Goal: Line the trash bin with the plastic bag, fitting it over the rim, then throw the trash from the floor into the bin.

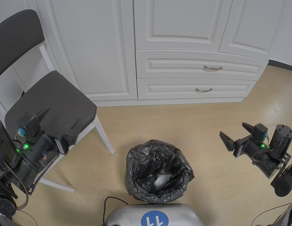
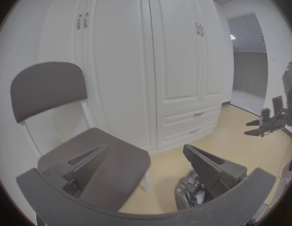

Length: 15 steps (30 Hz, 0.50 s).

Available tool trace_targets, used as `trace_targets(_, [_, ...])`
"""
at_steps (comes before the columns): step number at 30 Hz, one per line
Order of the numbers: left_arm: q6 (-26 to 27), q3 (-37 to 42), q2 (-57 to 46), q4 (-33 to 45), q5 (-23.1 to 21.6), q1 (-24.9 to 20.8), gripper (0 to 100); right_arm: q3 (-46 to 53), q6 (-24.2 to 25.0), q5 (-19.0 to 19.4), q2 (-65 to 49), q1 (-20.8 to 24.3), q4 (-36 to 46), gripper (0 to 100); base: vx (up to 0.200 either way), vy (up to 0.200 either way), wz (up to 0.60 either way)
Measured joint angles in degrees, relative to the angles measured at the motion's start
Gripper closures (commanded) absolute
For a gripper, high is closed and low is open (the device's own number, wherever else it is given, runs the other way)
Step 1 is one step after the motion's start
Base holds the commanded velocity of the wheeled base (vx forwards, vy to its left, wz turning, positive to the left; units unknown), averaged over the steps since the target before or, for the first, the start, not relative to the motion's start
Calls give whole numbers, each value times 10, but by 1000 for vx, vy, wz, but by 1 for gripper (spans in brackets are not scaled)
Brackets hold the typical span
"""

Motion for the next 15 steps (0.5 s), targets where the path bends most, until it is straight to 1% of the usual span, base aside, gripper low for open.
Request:
trace_targets(2, [9,-16,-17,6,-1,19,0,-11,-9,-10,-48,-11,44,0,0,0,0])
trace_targets(7, [22,-50,-74,45,-1,61,0,-64,-19,-34,-168,-33,221,0,0,0,0])
trace_targets(12, [30,-70,-155,121,-3,93,0,-132,-18,-51,-295,-49,412,0,0,0,0])
trace_targets(15, [33,-79,-215,175,-6,115,0,-163,-15,-58,-376,-62,499,0,0,0,0])
